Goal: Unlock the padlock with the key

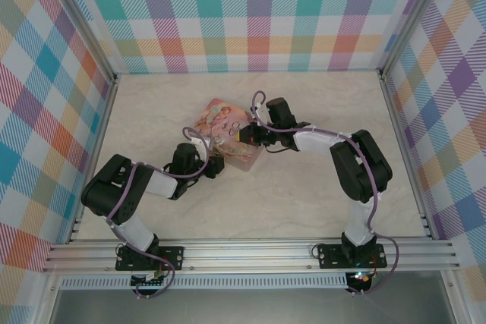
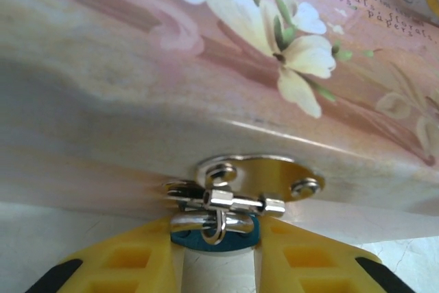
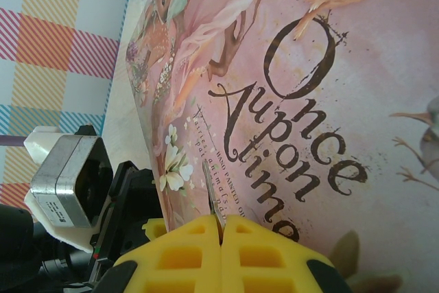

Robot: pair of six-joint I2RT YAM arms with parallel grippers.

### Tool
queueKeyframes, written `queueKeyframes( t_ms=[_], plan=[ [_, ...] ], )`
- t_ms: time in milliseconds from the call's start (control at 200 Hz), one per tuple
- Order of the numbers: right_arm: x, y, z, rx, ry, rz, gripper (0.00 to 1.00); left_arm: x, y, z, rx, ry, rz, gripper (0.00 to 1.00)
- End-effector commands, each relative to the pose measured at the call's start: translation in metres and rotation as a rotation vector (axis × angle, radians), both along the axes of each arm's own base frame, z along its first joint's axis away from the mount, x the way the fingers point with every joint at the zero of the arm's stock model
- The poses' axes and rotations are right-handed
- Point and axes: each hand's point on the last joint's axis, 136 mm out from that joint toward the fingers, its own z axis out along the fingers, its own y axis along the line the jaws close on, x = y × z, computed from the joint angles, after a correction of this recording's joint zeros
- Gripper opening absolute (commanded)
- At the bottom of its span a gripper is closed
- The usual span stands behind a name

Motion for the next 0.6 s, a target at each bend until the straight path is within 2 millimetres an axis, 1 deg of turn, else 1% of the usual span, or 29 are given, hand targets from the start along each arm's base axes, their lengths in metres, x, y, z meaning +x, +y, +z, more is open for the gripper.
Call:
queueKeyframes(
  t_ms=[0,125,200,280,500,595],
  plan=[
    [-0.031,-0.007,-0.04,-0.088,0.12,0.03,0.03,0.008,-0.013,0.037,-0.059,-0.109,-0.028,0.28],
    [-0.03,-0.007,-0.039,-0.087,0.116,0.031,0.03,0.008,-0.012,0.041,-0.06,-0.117,-0.022,0.28],
    [-0.03,-0.007,-0.04,-0.09,0.119,0.028,0.03,0.008,-0.011,0.042,-0.057,-0.123,-0.012,0.36],
    [-0.031,-0.007,-0.041,-0.091,0.123,0.027,0.03,0.01,-0.008,0.045,-0.054,-0.133,0.003,0.39],
    [-0.032,-0.007,-0.041,-0.089,0.126,0.029,0.03,0.014,-0.008,0.05,-0.05,-0.149,0.012,0.39],
    [-0.032,-0.007,-0.04,-0.088,0.124,0.03,0.03,0.014,-0.01,0.047,-0.049,-0.14,0.003,0.38]
  ],
)
